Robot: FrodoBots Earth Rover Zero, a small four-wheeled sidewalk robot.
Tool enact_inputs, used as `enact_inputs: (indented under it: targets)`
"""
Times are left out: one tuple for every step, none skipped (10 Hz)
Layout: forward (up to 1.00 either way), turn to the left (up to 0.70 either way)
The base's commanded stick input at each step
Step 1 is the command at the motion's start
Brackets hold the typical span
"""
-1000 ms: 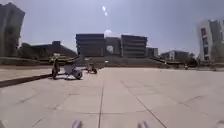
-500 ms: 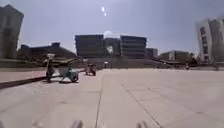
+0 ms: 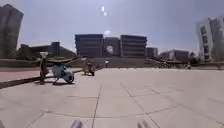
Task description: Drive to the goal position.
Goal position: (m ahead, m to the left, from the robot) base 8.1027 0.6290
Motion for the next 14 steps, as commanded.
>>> enact_inputs:
  targets:
    - [0.85, 0.0]
    - [0.85, 0.0]
    - [0.85, 0.0]
    - [0.85, 0.0]
    - [0.85, 0.0]
    - [0.85, 0.0]
    - [0.85, 0.0]
    - [0.85, 0.0]
    - [0.85, 0.0]
    - [0.85, 0.0]
    - [0.85, 0.0]
    - [0.85, 0.0]
    - [0.85, 0.0]
    - [0.85, 0.0]
